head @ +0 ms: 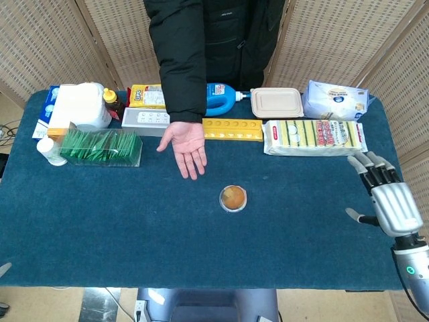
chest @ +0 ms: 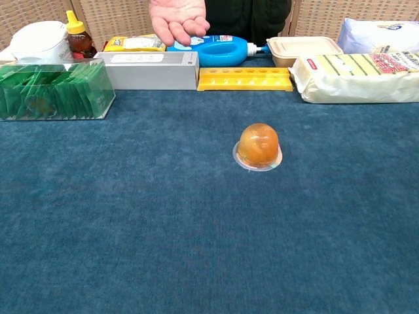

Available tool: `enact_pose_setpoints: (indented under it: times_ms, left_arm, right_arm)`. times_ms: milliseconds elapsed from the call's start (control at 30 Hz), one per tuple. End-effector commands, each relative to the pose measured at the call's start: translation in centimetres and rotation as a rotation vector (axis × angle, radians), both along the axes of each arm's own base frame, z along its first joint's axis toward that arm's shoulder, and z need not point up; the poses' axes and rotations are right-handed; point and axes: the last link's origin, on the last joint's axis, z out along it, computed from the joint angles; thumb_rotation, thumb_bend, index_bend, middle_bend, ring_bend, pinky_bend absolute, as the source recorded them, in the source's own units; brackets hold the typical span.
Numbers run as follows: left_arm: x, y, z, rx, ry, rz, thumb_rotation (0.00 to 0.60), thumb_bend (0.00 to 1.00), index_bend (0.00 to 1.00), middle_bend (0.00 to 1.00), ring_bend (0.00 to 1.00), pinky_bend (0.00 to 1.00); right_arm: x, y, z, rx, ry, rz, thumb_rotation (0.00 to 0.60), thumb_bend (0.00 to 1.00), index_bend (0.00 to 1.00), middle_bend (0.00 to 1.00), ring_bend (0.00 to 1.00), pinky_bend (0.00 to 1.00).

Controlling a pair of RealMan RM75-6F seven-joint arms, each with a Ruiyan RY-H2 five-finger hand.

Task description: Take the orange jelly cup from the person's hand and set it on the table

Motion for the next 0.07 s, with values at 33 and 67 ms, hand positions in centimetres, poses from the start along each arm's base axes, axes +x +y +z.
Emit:
enact_pose_setpoints:
  times_ms: [33,67]
  left_arm:
    - [0.1,-0.11,-0.08,0.0,0.001,-0.004,0.6,0.07,0.0,0.0,0.0,0.07]
    - [0.13,-0.15,-0.09,-0.001,0.001,-0.006,0.6,0.07,0.0,0.0,0.0,0.07]
  right_arm:
    - [0.12,1.79,0.64,-0.017,-0.008,-0.018,0.6,0.07,0.0,0.0,0.0,0.09]
    - [0.09,2.07,0.64,-0.016,-0.007,-0.023,0.6,0.07,0.0,0.0,0.0,0.09]
